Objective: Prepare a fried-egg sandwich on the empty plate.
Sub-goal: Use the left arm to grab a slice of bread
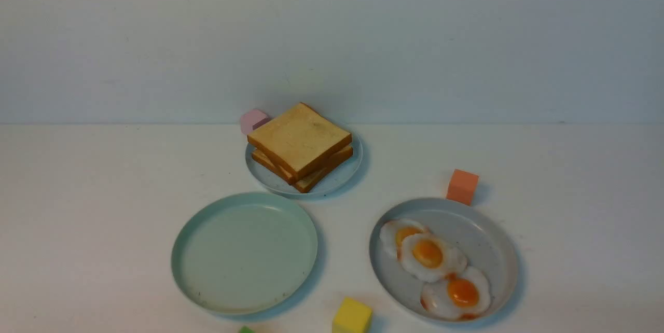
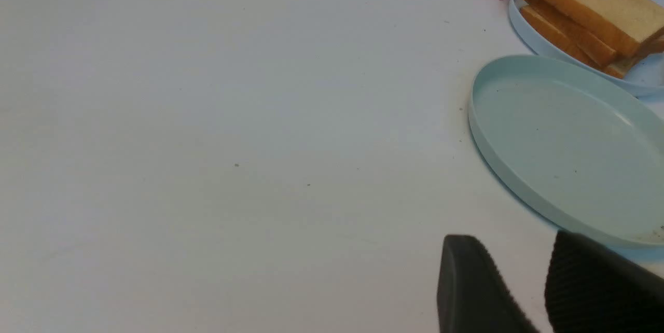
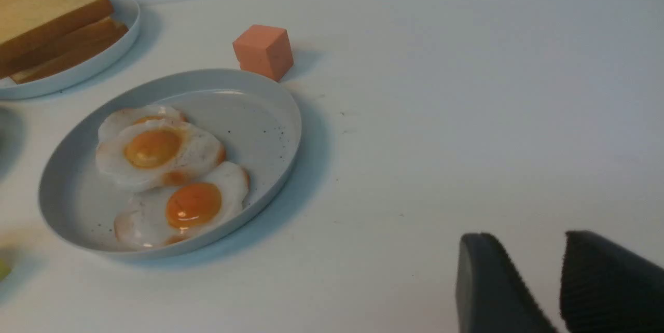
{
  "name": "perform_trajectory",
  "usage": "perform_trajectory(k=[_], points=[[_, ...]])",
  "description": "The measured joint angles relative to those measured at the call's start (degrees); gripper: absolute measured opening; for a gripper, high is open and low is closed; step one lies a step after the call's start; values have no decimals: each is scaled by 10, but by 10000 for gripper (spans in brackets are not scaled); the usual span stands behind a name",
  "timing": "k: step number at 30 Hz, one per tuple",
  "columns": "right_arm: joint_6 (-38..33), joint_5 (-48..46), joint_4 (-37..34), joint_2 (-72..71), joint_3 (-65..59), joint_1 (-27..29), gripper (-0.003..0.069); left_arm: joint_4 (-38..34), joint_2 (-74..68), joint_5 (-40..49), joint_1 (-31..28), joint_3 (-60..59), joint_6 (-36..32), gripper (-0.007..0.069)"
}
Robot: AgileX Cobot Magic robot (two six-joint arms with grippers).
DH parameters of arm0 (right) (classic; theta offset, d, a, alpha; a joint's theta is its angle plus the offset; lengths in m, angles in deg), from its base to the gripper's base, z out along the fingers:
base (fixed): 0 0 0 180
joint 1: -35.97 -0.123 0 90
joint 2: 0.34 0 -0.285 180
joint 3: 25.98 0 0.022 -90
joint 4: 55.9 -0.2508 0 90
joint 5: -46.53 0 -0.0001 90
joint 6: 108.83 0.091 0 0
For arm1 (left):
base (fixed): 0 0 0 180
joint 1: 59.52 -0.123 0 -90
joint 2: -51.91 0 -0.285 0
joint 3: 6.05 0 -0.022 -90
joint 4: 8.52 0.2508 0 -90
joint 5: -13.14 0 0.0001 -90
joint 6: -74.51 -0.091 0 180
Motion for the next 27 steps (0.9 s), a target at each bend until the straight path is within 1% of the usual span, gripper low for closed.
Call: perform_trajectory(k=[24,26,27], points=[[0,0,-1,0,0,0,241,1,0,0,0,0,0,237],[0,0,-1,0,0,0,241,0,0,-12,0,0,1,237],[0,0,-1,0,0,0,241,-23,0,-40,0,0,17,237]])
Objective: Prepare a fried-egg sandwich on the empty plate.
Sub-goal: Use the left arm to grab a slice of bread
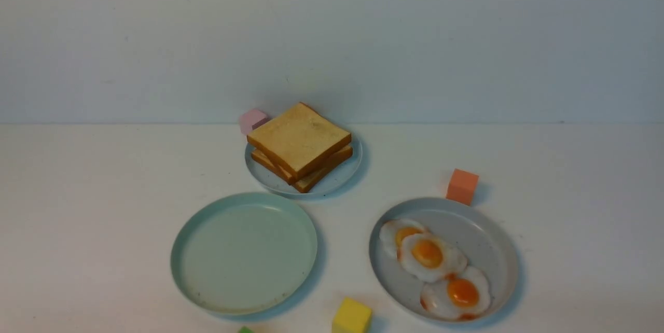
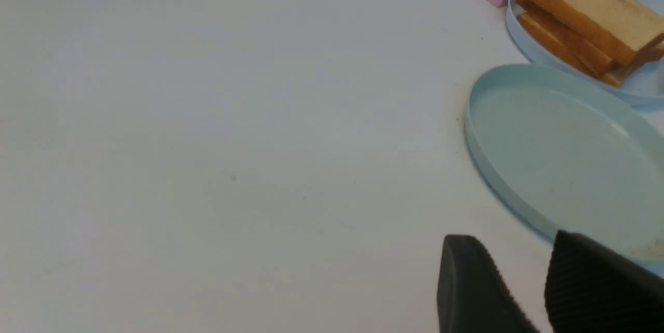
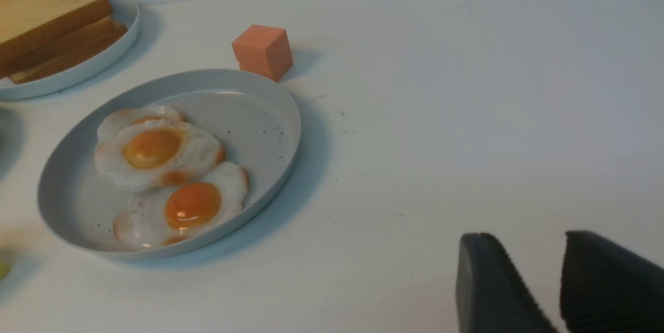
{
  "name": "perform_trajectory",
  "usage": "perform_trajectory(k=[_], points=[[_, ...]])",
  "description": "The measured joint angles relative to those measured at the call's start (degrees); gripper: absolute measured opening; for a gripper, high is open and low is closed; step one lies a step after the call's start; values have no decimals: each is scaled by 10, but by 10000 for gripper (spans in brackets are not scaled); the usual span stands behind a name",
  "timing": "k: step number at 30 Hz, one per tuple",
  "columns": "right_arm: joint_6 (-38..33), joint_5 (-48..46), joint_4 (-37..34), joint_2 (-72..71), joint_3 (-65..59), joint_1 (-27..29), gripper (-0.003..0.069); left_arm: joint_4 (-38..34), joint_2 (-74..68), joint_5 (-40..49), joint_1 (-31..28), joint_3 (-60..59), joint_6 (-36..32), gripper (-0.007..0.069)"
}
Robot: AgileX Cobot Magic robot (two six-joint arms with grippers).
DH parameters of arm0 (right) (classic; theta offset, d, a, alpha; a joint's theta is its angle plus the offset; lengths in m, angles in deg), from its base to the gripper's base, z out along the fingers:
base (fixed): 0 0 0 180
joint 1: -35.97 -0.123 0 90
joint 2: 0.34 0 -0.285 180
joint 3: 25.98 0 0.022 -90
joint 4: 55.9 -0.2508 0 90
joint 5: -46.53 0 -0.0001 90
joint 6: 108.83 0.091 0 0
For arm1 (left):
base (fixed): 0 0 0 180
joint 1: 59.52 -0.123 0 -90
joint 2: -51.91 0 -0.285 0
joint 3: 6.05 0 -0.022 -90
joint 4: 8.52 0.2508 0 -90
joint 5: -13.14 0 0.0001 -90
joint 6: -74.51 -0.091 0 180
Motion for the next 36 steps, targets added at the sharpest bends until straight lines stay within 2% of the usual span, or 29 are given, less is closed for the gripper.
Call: perform_trajectory(k=[2,5,8,13,17,21,23,24,28,31,36], points=[[0,0,0,0,0,0,241,-41,0,-39,0,0,33,237],[0,0,1,0,0,0,241,-160,0,-112,0,0,104,237],[0,0,1,0,0,0,241,-231,0,-161,0,0,132,238],[0,0,1,0,0,0,241,-249,0,-225,0,0,113,238],[0,0,1,0,0,0,241,-260,0,-237,0,0,102,219],[0,0,1,0,0,0,241,-249,0,-169,0,39,113,99],[0,0,1,0,0,0,241,-217,-25,-111,0,99,85,5],[0,0,1,0,0,0,241,-208,-43,-88,0,115,73,-11],[0,0,1,0,0,0,241,-168,-154,0,20,211,-31,-13],[0,0,1,0,0,0,241,-158,-251,82,77,276,-104,-13],[6,16,-14,0,-2,0,241,-148,-403,206,165,366,-157,-13]])
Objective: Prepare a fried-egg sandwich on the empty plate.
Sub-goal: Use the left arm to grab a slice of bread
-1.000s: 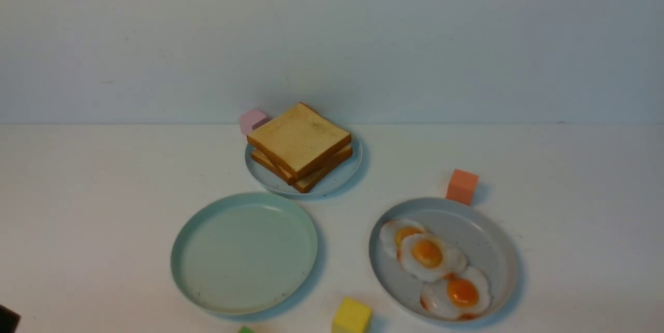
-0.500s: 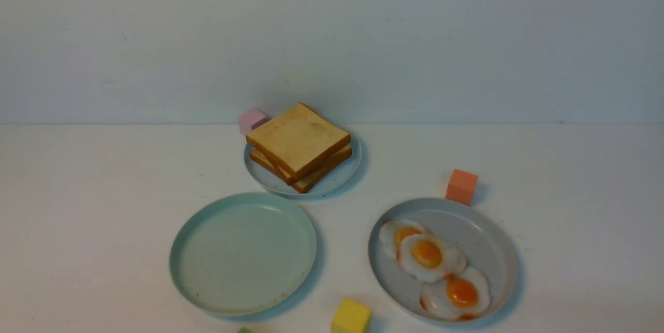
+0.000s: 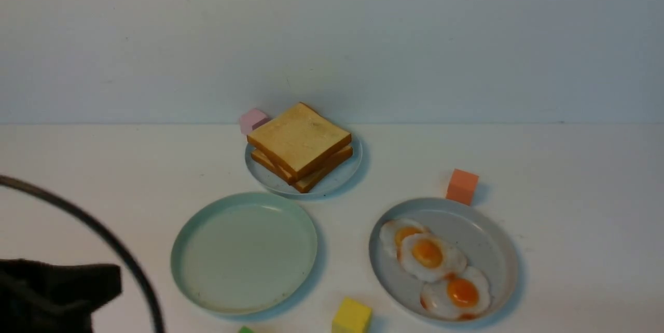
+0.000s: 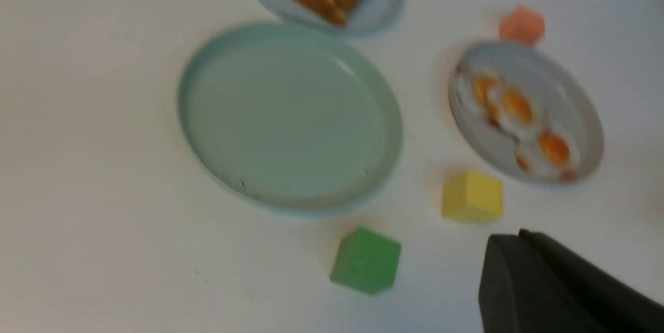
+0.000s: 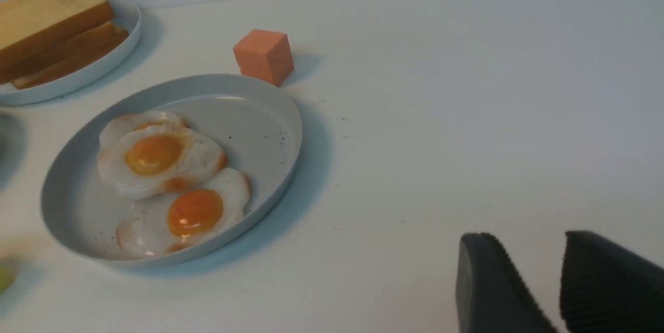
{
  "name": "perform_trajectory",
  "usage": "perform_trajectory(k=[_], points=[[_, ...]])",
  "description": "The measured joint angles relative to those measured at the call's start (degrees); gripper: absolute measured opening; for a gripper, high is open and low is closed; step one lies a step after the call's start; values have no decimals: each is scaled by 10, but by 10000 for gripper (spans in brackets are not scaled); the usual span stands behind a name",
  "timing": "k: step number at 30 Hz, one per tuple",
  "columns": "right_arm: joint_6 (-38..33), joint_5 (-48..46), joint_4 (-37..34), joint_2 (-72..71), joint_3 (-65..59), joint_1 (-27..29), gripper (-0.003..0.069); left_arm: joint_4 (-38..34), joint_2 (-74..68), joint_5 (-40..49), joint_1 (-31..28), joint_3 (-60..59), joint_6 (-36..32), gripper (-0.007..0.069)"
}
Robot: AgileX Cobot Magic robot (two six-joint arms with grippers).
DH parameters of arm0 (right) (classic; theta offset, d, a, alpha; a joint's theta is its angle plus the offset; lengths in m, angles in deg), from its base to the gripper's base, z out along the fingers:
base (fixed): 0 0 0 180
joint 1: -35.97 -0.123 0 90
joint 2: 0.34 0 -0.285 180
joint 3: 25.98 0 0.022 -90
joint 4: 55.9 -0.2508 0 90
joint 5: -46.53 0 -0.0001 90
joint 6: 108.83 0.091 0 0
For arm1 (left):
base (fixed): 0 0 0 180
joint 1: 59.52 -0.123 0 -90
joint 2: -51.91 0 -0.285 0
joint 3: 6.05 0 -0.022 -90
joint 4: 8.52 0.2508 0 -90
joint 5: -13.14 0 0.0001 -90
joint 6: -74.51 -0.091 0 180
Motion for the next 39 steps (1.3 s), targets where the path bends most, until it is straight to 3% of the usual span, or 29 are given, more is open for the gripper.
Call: perform_trajectory(k=[1,7,12,13,15,16,20,23,28,36,39], points=[[2,4,-3,0,-1,0,241,1,-5,1,2,5,-2,-13],[95,93,-180,0,-4,0,241,-14,-125,22,20,66,-6,-13],[112,132,-252,0,12,0,216,-14,-225,46,21,133,-18,-13],[112,127,-252,0,16,0,214,-14,-225,44,21,135,-19,-13],[67,3,-244,18,112,0,164,-14,-266,16,21,161,-47,-13],[67,3,-244,18,112,0,164,-15,-270,15,21,161,-47,-13],[-55,-279,-195,138,338,-1,72,-16,-366,41,24,256,-104,-13],[-99,-389,-165,226,452,-29,28,-4,-445,69,49,329,-112,-13],[-117,-445,-132,311,565,-122,16,45,-577,111,90,480,-113,-13],[-121,-487,-91,417,637,-241,16,117,-772,183,90,710,-113,-11],[-123,-488,-86,448,649,-276,17,140,-834,178,90,769,-124,55]])
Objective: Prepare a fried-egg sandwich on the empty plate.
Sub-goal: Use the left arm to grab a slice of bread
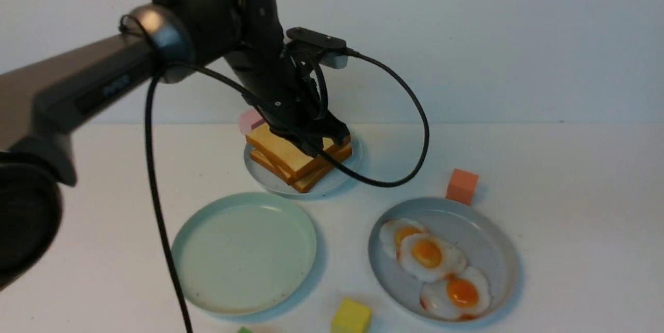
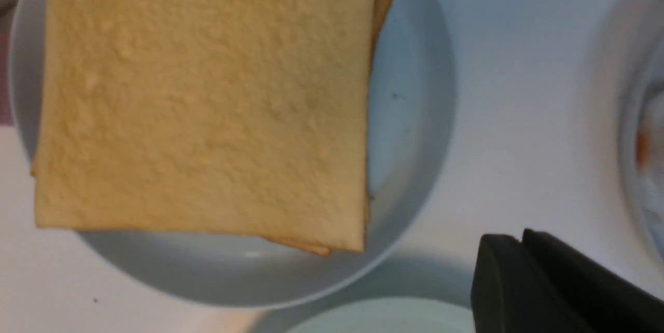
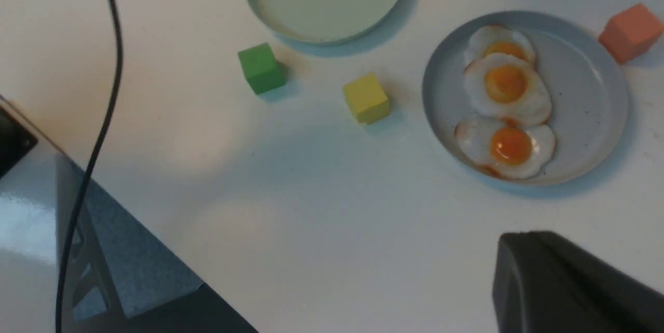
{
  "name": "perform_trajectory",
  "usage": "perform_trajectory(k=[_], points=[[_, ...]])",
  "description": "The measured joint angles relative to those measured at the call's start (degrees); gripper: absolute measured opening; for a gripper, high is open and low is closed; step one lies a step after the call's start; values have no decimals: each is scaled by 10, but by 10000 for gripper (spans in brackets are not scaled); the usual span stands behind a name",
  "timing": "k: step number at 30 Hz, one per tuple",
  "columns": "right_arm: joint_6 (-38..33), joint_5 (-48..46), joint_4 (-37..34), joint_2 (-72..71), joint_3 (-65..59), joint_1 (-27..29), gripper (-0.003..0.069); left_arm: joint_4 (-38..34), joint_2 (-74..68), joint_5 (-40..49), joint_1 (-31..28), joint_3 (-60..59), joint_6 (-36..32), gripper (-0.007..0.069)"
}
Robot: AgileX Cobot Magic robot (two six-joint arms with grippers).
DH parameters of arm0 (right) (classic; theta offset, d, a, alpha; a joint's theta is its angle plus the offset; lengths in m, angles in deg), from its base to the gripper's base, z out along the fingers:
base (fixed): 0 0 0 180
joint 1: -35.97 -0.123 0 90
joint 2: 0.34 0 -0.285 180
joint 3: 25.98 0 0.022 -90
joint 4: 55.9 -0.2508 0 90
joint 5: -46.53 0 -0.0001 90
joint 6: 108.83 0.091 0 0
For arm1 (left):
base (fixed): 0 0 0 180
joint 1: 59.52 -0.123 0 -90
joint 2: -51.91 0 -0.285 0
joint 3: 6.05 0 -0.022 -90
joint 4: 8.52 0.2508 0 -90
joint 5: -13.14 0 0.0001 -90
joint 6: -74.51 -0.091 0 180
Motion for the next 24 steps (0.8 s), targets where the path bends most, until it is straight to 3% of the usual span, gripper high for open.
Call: perform_trajectory(k=[1,5,6,8,11,18,21,24], points=[[0,-1,1,1,0,-1,17,4,-5,-1,0,4,-1,69],[-1,-4,10,14,0,-9,22,56,-40,-59,0,20,-6,266],[-1,-4,11,14,0,-9,22,58,-41,-61,0,20,-6,266],[-1,-4,14,15,0,-9,24,64,-56,-96,0,20,-7,381],[-1,-2,14,15,0,-9,27,64,-71,-121,0,20,-7,453],[-1,0,12,15,0,-9,37,70,-95,-134,0,25,-8,477],[-1,0,11,15,0,-9,40,76,-100,-134,0,27,-8,457],[-1,1,8,15,0,-9,43,83,-103,-136,0,29,-8,389]])
